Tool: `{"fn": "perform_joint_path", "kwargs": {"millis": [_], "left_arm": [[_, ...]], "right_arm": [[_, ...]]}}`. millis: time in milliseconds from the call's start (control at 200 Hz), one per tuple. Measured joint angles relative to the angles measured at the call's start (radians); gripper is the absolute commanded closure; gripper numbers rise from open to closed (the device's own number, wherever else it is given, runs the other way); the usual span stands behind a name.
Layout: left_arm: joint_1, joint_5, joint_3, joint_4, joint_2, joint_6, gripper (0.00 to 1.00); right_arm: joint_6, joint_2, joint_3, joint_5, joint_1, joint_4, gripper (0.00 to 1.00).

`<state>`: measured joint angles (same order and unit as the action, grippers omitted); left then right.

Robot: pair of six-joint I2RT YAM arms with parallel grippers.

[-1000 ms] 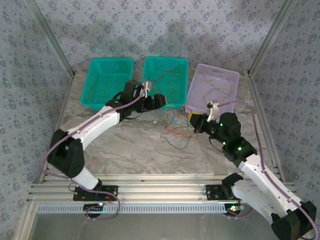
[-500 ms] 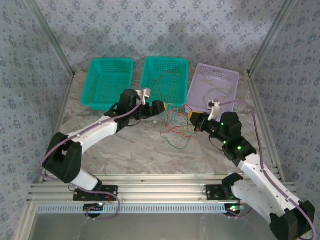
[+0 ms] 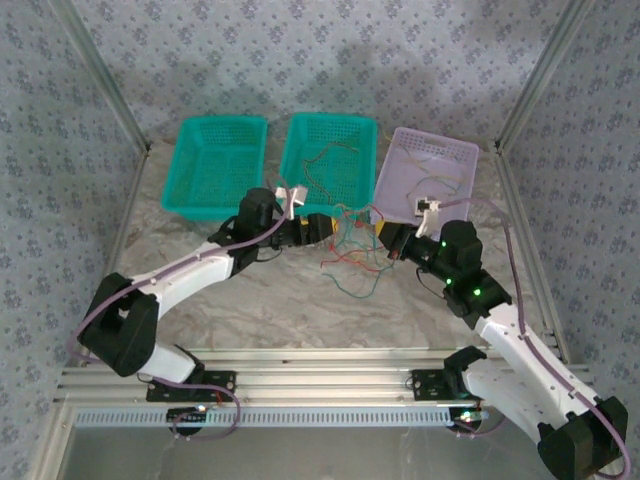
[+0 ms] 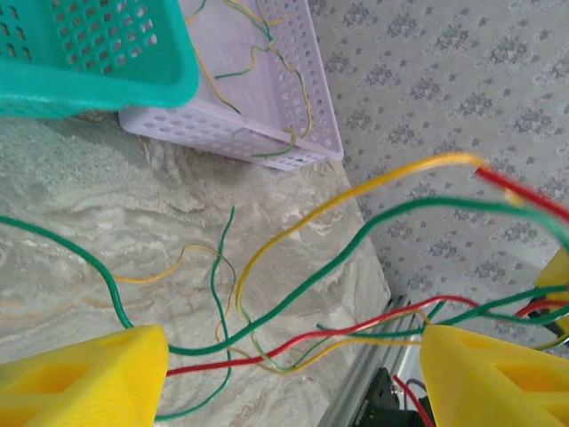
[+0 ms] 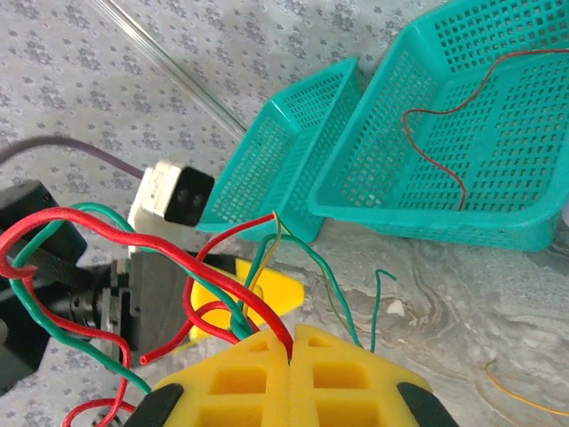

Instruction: Untangle the cables

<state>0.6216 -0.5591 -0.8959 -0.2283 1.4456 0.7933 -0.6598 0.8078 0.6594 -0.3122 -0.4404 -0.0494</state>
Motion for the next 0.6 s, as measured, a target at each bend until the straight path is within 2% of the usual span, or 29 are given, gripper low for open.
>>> {"fn": "perform_joint_path", "kwargs": {"millis": [260,600], "left_arm": [[0.007,-0.018,0.035,-0.01,-0.062,-0.007,0.24],[0.051,-0.03,0.045,-0.019,-0.078,-0.014,0.24]], "right_arm": [[-0.071,-0.002,0.013,-0.018,0.0,-0.002,1.0],[-0.085,-0.023,0.013,-0.021,0.0,-0.008,1.0]]}}
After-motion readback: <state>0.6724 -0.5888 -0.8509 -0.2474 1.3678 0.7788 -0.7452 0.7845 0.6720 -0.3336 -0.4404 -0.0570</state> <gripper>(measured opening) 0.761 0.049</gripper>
